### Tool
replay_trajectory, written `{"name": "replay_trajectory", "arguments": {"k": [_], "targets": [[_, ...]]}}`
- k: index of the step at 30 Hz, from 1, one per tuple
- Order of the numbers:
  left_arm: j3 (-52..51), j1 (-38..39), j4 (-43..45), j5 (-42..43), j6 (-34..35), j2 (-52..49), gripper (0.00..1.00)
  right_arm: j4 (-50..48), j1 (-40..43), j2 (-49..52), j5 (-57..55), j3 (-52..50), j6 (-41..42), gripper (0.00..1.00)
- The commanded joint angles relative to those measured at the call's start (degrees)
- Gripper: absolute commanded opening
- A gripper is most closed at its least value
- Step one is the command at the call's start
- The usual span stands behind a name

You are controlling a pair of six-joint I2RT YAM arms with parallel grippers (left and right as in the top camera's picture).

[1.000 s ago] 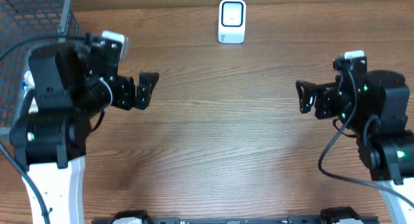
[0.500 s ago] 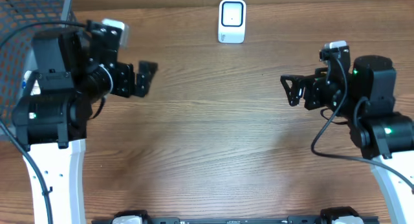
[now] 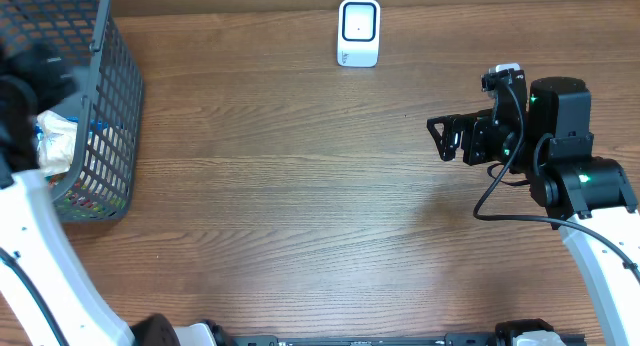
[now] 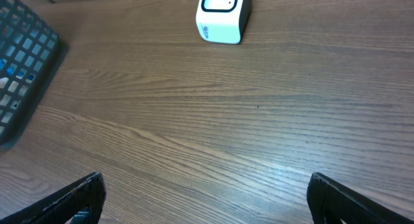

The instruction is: Scan the item barcode

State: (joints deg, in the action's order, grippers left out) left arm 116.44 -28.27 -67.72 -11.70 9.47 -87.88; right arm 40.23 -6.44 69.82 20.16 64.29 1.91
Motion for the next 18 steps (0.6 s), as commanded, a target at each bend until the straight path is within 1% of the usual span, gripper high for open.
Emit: {"name": "replay_trajectory", "arguments": {"k": [1,5,10,18], "targets": [[1.2,-6.6,0.0,2.6,6.0,-3.9,1.0,0.2,-0.3,0.1,0.5,1.4,0.2,1.0],[1.2,-9.4,-1.9,2.8,6.0,-9.2,0.98,0.2,-0.3,0.1,0.5,1.4,0.2,1.0],[1.2,-9.5,-2.2,4.3,6.0,-14.1,0.98,0.4,-0.3,0.1,0.5,1.4,0.2,1.0],[1.2,-9.6,-2.8,4.3,5.7,-19.8,0.98,2.3,-0.3,0.2,0.5,1.4,-0.1,1.0]]}}
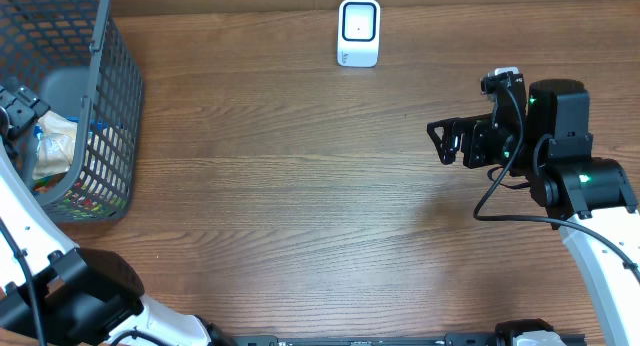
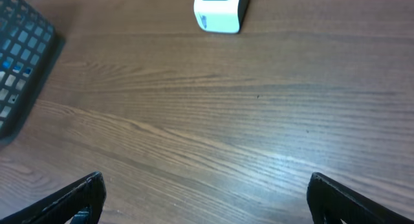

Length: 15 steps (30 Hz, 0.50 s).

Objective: Scan the item barcode
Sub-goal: 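Reach into the basket and grasp the clear wrapped pastry bag with left gripper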

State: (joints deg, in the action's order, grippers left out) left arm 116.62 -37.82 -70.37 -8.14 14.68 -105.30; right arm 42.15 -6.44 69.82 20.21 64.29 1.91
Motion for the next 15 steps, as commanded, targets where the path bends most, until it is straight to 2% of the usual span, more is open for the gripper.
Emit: {"name": "replay_trajectory", "arguments": {"k": [1,5,15], "targets": [[1.0,0.1,-0.1,0.7,0.4,-3.2,0.97,0.7,-0.3,0.3,0.4,1.4,-0.3,1.0],[1.0,1.1,0.3,0.7,-0.3,-5.7,0.93,1.2,-0.3,1.0,0.4,1.3,-0.3,1.0],[1.0,2.2,0.8,0.2,-0.5,-15.6,0.93,3.9,-0.3,3.0,0.5,1.3,-0.3,1.0]]}}
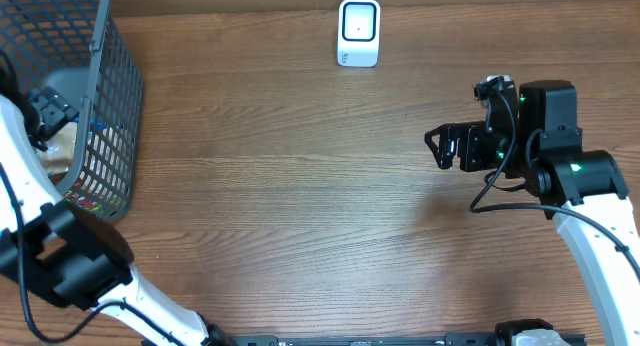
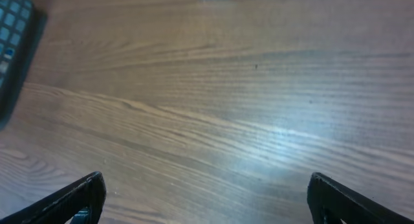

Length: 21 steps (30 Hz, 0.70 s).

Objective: Scan the item barcode
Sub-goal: 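Reach into the basket and grasp the clear wrapped pastry bag with left gripper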

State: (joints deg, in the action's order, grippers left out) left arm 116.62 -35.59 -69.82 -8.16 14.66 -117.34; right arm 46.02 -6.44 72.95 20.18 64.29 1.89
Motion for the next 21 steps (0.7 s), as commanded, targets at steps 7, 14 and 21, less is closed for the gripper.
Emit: {"name": "replay_trajectory", "arguments": {"k": [7,14,21], "targets": [[0.9,0.1,1.3,0.3,-0.5,-9.8,0.93,0.2,-0.3,-0.2,0.5,1.3,-0.2,1.0],[0.9,0.8,1.2,0.3,-0.5,-15.5,0.69,0.6,-0.3,-0.2,0.5,1.3,-0.2,1.0],[2.7,1.1,-0.5,0.3,0.0,-14.6,0.04,0.6,-0.3,-0.2,0.5,1.3,-0.2,1.0]]}}
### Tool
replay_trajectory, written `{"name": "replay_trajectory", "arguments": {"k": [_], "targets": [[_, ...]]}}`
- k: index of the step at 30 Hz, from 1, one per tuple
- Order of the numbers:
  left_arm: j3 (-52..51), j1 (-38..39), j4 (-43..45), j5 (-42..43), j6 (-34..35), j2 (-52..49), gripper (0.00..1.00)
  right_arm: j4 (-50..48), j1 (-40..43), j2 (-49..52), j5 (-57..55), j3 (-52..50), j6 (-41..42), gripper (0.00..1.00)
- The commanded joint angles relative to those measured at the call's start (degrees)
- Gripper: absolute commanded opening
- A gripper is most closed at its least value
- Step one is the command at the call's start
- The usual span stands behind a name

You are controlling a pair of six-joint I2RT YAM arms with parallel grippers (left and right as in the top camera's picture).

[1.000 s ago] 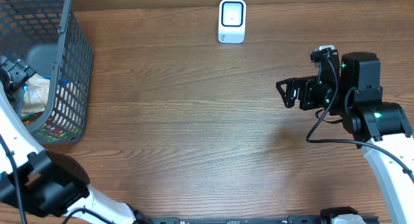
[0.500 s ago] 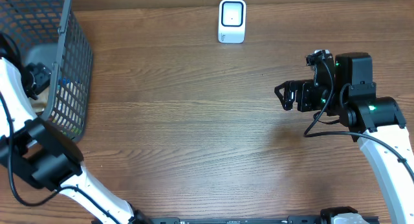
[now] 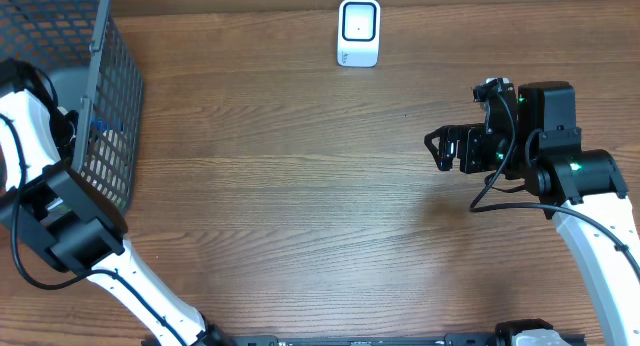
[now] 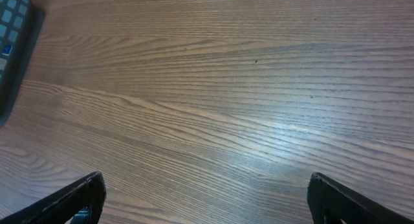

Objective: Scan the item barcode
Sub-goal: 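Reach into the basket and grasp the clear wrapped pastry bag with left gripper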

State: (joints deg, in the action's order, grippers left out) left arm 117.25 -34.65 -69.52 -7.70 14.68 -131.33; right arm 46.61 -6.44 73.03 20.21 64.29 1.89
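The white barcode scanner [image 3: 359,32] stands at the back middle of the table. Items in white and blue wrappers [image 3: 98,126] lie in the grey mesh basket [image 3: 110,66] at the far left. My left arm [image 3: 30,121] reaches into that basket; its gripper is hidden behind the arm and the mesh. At the right, my right gripper [image 3: 438,149] hovers above bare wood, open and empty. The right wrist view shows that gripper [image 4: 206,179] with its fingers [image 4: 81,197] spread wide over the tabletop.
The wooden table [image 3: 300,206] lies between basket and right arm. A corner of the basket [image 4: 14,36] shows at the left edge of the right wrist view. The scanner is only a sliver at that view's top edge.
My left arm has shifted further along the basket's left side, now covering the pale item there. The right arm has stayed put, open; its view has almost lost the scanner.
The left arm was a blur at the basket's left rim, then its gripper hung over the wrapped items, then it was lower among them, and now the arm lies across them. The right gripper stayed open, moving slightly left while its view tipped away from the scanner.
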Motion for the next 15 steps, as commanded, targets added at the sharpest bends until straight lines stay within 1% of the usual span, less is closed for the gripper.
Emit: {"name": "replay_trajectory", "arguments": {"k": [1,4,8,11,15], "targets": [[2.7,0.1,-1.2,-0.2,0.6,-0.1,0.04,0.0,-0.3,-0.2,0.5,1.3,-0.2,1.0],[6.4,0.2,-3.4,-0.2,1.7,2.8,0.04,0.0,-0.3,-0.2,0.5,1.3,-0.2,1.0],[13.9,0.2,-6.8,-0.2,2.1,8.0,0.04,0.0,-0.3,-0.2,0.5,1.3,-0.2,1.0],[20.6,0.2,-9.4,-0.1,1.9,14.7,0.04,0.1,-0.3,-0.2,0.5,1.4,-0.2,1.0],[23.7,0.9,-9.7,2.3,-0.1,23.2,0.04,0.0,-0.3,-0.3,0.5,1.4,-0.2,1.0]]}}
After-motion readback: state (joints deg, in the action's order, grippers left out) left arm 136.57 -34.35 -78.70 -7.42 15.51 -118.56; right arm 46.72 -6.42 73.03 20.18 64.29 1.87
